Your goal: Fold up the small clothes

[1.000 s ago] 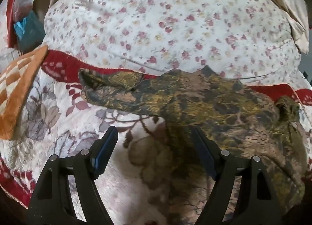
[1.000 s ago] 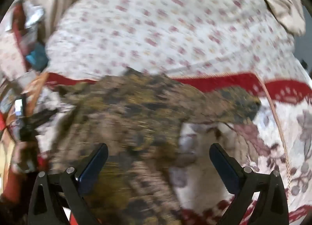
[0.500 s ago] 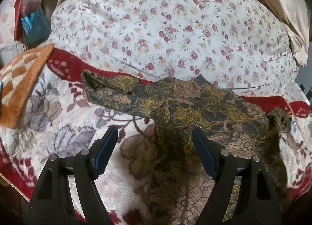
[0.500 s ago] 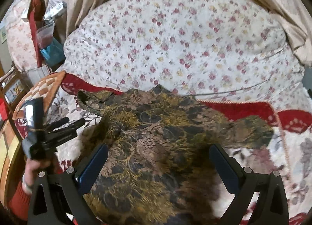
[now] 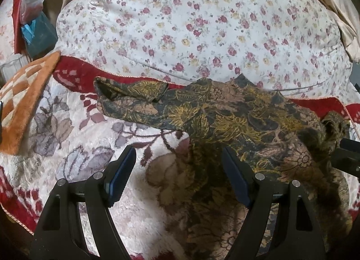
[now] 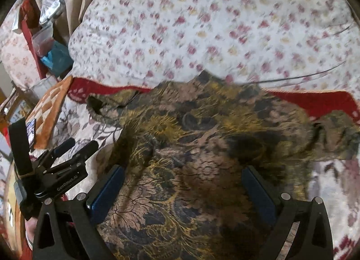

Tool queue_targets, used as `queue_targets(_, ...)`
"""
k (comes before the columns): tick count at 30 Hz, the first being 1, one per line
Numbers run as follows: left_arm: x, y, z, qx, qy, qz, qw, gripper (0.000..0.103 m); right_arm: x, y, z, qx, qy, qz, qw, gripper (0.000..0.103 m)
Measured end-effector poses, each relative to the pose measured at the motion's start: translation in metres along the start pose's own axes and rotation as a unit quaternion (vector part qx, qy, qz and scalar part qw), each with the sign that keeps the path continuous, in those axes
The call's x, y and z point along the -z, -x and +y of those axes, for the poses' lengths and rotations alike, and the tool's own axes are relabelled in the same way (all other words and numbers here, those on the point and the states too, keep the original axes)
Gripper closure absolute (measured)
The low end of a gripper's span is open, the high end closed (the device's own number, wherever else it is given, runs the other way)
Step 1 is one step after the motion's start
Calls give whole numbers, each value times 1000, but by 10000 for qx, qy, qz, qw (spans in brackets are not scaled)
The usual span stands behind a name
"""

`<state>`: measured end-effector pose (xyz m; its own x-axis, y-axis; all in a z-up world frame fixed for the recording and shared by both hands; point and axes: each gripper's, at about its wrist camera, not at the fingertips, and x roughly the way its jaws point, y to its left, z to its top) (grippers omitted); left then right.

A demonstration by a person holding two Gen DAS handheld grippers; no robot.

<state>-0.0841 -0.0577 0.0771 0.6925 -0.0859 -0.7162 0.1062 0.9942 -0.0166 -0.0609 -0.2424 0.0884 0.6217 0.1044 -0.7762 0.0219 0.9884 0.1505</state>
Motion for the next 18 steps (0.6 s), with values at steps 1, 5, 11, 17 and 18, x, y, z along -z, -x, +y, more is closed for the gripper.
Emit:
queue_targets(1,-1,-2,0,-5,-4,14,10000,24,0,-4,2,55,37,-16,10000,0)
queue_targets(5,-4,-9,2,-3,11,44,10000,24,-4,-18,4,6,17,-110,9999,0)
queue_targets(11,-8,-16,2,-13,28,95,10000,24,-4,-58,-10,-701,-653,549,9939,0)
queue_targets(17,-9,-25,4,-39,61,198,9998,24,-1,-67,3,-233,-157,501,9983,0)
queue_targets(18,-9,-25,4,-45,67,204,9998,24,-1,-67,7,-169,-61,471,9987,0)
